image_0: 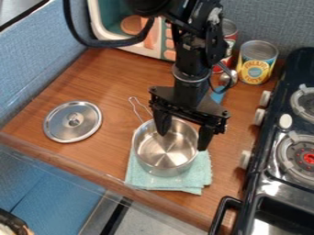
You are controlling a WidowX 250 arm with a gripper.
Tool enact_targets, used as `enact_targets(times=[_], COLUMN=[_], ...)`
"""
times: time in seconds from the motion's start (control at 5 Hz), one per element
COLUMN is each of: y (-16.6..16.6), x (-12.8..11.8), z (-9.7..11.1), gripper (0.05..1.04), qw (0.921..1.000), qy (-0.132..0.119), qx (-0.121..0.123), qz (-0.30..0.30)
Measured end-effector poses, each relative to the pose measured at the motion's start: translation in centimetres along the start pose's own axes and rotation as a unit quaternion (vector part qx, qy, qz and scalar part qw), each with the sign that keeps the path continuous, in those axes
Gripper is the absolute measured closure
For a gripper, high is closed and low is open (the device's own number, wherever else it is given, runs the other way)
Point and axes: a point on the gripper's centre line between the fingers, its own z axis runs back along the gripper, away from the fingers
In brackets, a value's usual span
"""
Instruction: Moved the blue spoon to the left of the banana
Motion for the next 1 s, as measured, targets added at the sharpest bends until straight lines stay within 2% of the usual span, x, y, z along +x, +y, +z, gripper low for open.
enact_targets(times=[0.2, 0.4, 0.6, 0.8, 1.0], y=[0.0, -1.4, -2.3, -3.3, -3.6], x=[-0.3, 2.4, 5.7, 8.9, 11.3], z=[-1.0, -1.6, -1.4, -2.0, -3.3], gripper=[0.083, 0.083, 0.083, 0.083, 0.083], qw=[0.9998, 0.9998, 0.9994, 0.9988, 0.9984], qy=[0.019, 0.015, -0.002, -0.01, -0.009], qx=[0.004, 0.007, 0.005, -0.001, 0.009], qz=[0.004, 0.011, 0.034, 0.049, 0.056])
